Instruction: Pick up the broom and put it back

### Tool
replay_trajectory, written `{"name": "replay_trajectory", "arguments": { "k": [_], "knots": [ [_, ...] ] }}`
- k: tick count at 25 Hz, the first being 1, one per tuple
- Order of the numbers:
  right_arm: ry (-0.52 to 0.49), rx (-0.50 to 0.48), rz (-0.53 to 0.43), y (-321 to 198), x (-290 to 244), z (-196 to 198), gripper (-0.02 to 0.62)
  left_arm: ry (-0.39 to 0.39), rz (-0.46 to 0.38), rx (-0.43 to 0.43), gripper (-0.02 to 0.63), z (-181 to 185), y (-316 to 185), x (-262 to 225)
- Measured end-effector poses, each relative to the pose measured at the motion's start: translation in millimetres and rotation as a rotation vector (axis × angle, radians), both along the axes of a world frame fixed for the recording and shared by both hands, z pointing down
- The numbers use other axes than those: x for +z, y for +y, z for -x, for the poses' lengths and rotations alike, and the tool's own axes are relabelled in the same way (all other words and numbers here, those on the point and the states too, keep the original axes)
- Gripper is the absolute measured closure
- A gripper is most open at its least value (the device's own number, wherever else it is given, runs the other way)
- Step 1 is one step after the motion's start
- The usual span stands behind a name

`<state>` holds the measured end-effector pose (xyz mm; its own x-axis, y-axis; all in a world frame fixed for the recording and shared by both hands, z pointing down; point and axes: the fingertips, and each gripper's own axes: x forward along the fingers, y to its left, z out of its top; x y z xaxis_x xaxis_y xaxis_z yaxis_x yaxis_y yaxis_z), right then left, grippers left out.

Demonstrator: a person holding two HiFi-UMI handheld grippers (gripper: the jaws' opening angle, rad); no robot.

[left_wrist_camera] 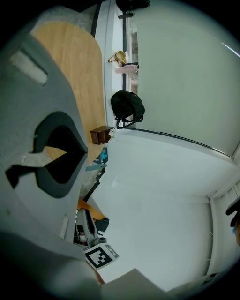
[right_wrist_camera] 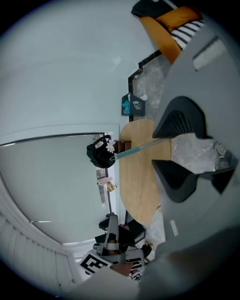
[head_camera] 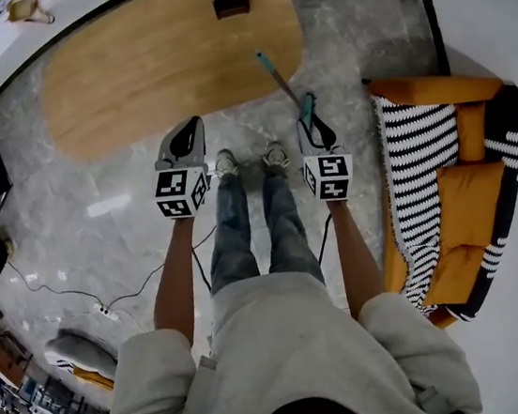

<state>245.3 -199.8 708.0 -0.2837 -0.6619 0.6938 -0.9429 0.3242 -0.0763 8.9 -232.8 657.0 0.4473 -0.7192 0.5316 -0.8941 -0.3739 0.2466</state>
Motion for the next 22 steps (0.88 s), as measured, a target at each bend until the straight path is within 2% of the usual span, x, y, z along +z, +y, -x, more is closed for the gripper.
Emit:
{"name": "replay_trajectory", "arguments": {
  "k": [4,7,12,18,22],
  "knots": [
    [-0.003,-0.016,0.036,6,18,7,0.332,0.002,0.02,-0.002,0.611,-1,6,12],
    [0.007,-0.031,0.048,6,30,8,0.307,0.001,0.031,0.001,0.611,-2,8,18],
    [0.026,-0.054,0.066,-8,50,11,0.307,-0.003,0.036,-0.011,0.611,3,9,21],
    [0.062,-0.084,0.071,-49,81,16,0.318,-0.006,0.041,-0.019,0.611,7,1,27],
    [0.072,-0.102,0.113,-71,101,24,0.33,-0.007,0.037,-0.027,0.611,10,-7,29]
  ]
}}
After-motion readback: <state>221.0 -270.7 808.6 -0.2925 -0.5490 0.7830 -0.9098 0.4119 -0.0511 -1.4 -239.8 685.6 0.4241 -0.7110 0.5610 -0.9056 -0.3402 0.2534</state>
